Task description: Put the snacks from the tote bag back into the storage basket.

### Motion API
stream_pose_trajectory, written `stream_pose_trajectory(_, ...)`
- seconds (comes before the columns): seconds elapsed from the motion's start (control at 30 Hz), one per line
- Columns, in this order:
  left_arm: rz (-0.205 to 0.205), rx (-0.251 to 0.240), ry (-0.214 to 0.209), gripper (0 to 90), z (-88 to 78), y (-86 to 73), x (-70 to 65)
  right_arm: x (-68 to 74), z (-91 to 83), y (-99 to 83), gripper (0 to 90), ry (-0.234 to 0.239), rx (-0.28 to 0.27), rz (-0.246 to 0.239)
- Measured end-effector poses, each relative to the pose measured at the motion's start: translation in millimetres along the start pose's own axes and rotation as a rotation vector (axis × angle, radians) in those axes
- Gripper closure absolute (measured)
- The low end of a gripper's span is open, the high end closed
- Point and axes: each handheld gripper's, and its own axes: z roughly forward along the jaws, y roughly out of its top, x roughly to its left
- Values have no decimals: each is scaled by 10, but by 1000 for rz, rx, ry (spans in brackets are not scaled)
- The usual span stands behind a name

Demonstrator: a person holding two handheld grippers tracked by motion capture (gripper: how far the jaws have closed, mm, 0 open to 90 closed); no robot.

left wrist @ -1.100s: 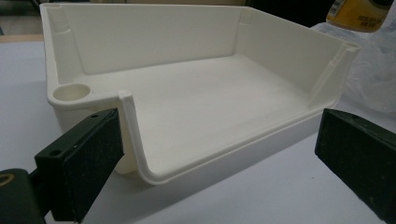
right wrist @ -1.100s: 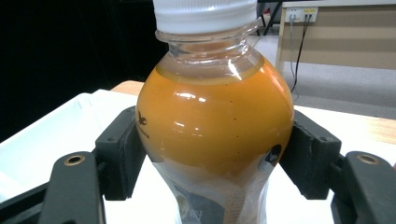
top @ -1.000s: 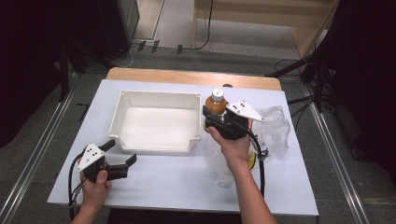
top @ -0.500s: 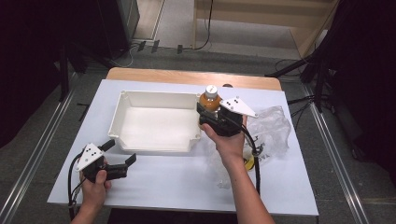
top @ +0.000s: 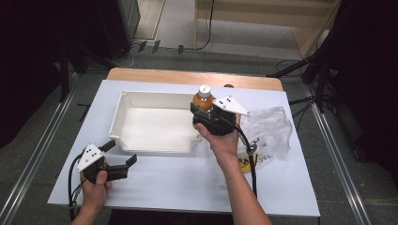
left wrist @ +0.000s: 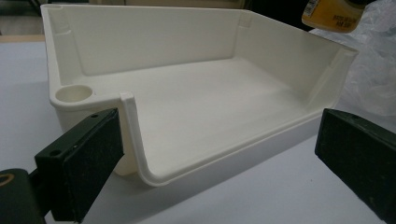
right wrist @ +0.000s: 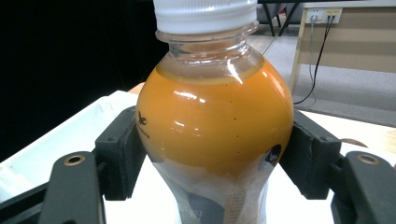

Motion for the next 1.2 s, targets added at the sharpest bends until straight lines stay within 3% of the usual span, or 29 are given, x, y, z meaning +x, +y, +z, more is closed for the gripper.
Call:
stream_pose_trajectory(0.67, -8, -11, 0, 14, -2, 0, 2, 149, 167, -22, 307, 28, 12, -6)
stream_pose_trajectory(1.2, -9, -12, -2, 14, -6, 1, 5, 186, 262, -86, 306, 37, 34, -14)
